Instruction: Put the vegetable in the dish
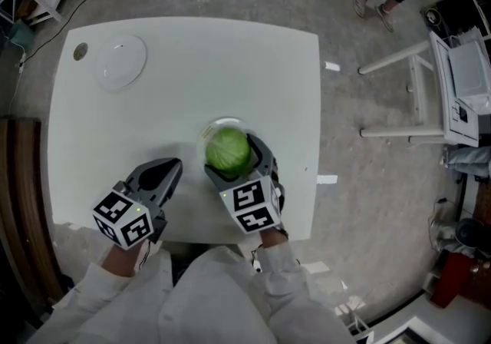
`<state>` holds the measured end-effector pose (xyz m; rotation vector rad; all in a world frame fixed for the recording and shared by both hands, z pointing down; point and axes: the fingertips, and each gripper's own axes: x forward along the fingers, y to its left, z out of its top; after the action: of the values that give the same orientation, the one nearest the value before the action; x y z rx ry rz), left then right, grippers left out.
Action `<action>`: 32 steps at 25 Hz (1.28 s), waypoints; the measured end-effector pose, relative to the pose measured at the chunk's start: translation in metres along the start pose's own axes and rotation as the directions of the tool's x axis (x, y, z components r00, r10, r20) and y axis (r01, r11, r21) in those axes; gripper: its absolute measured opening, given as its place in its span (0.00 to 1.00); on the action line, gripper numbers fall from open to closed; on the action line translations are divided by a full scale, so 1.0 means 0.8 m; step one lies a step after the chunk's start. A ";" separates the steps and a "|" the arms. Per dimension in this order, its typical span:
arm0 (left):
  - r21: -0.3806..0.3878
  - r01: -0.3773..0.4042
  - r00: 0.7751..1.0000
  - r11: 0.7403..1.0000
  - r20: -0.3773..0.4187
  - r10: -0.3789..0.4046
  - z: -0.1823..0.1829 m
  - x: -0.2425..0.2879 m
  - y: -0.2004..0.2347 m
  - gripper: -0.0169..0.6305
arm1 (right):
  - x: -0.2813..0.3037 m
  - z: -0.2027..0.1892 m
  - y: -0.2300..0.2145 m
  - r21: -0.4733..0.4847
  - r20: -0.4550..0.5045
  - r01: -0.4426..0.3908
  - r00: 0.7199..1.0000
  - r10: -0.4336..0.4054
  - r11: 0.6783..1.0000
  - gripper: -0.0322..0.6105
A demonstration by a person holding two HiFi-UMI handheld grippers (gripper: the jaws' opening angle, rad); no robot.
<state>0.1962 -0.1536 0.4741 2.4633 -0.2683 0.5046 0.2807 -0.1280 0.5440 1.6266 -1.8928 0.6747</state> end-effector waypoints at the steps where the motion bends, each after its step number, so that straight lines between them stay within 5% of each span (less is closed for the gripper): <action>1: -0.002 -0.002 1.000 1.000 0.000 0.002 0.000 -0.001 0.001 0.04 | 0.001 -0.002 0.000 -0.001 -0.004 0.000 1.000 0.000 1.000 0.77; 17: 0.003 -0.013 1.000 1.000 0.009 0.013 -0.003 -0.010 -0.001 0.04 | 0.001 -0.004 -0.006 0.051 0.014 0.039 0.999 -0.039 0.998 0.77; 24: 0.018 -0.012 1.000 1.000 0.010 0.012 -0.006 -0.012 -0.007 0.04 | -0.006 -0.009 -0.001 -0.048 0.002 0.056 0.998 -0.056 0.997 0.77; 32: 0.045 0.002 0.999 0.999 0.041 -0.004 0.005 -0.022 -0.025 0.04 | -0.043 0.027 0.004 -0.082 0.107 0.112 0.989 -0.103 0.990 0.77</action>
<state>0.1874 -0.1388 0.4538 2.5202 -0.2726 0.4634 0.2801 -0.1178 0.5050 1.7221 -1.8624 0.4646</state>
